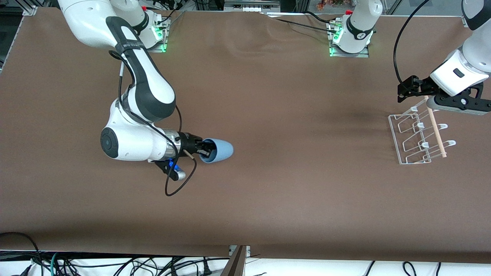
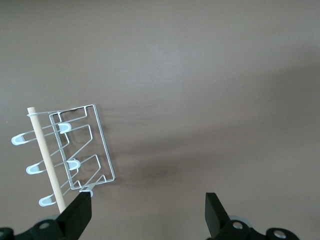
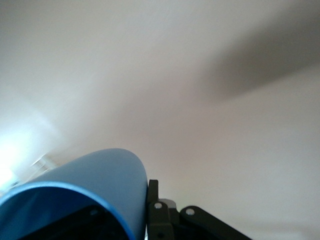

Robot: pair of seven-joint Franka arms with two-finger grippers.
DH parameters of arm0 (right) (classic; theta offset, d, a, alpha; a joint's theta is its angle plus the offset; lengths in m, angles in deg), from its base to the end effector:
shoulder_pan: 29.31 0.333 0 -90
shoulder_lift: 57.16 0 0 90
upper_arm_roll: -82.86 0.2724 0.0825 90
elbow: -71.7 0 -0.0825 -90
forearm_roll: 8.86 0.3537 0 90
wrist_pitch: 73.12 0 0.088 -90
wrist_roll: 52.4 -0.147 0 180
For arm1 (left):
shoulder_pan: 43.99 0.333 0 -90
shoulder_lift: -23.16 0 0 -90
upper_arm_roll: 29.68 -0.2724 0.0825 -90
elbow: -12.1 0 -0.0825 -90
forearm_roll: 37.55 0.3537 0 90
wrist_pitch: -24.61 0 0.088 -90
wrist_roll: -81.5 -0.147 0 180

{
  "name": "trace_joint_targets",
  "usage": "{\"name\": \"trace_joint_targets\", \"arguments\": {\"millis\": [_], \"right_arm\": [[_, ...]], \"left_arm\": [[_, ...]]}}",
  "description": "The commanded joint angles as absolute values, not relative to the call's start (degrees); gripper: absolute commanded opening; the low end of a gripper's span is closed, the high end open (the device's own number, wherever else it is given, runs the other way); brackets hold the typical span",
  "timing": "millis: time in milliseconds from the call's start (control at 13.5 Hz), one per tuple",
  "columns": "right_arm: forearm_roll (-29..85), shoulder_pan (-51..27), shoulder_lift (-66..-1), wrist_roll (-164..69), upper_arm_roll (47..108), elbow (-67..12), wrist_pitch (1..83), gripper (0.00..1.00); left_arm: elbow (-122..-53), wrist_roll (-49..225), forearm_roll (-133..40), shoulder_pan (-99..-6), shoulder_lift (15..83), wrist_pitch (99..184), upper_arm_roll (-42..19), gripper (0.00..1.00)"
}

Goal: Transfer cup to left arm and place on rack
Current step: 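Lift the cup with the right gripper and carry it toward the rack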

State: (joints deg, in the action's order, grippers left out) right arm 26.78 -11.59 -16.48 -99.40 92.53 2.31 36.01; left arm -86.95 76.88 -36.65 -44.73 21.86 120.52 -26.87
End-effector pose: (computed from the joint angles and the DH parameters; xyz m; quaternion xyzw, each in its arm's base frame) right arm 0.6003 0.3532 0.3249 -0.8985 0.2771 0.2084 0.2694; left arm 0.5203 -0.0303 0.4915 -0.9972 0.0721 0.0161 0.0082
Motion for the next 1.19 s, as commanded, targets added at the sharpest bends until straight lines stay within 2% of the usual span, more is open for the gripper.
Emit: {"name": "trace_joint_targets", "arguments": {"millis": [0,371,817,1114], "right_arm": [[28.4,-9.4,-16.3,-107.6,97.3,4.6,38.7,0.00],[28.3,-5.3,-16.5,-115.8,106.2,5.3,49.0,0.00],[28.2,1.2,-16.2,-118.3,106.7,6.0,54.8,0.00],[28.1,1.6,-16.0,-118.2,106.6,6.0,55.1,0.00]], "left_arm": [[-85.7,76.8,-37.9,-44.9,22.4,119.7,-26.9,1.00],[-85.8,72.5,-42.6,-45.3,25.0,117.8,-26.9,1.00],[-85.8,43.3,-62.0,-44.9,29.3,116.4,-27.0,1.00],[-86.2,29.2,-72.6,-45.2,29.9,112.7,-26.9,1.00]]}}
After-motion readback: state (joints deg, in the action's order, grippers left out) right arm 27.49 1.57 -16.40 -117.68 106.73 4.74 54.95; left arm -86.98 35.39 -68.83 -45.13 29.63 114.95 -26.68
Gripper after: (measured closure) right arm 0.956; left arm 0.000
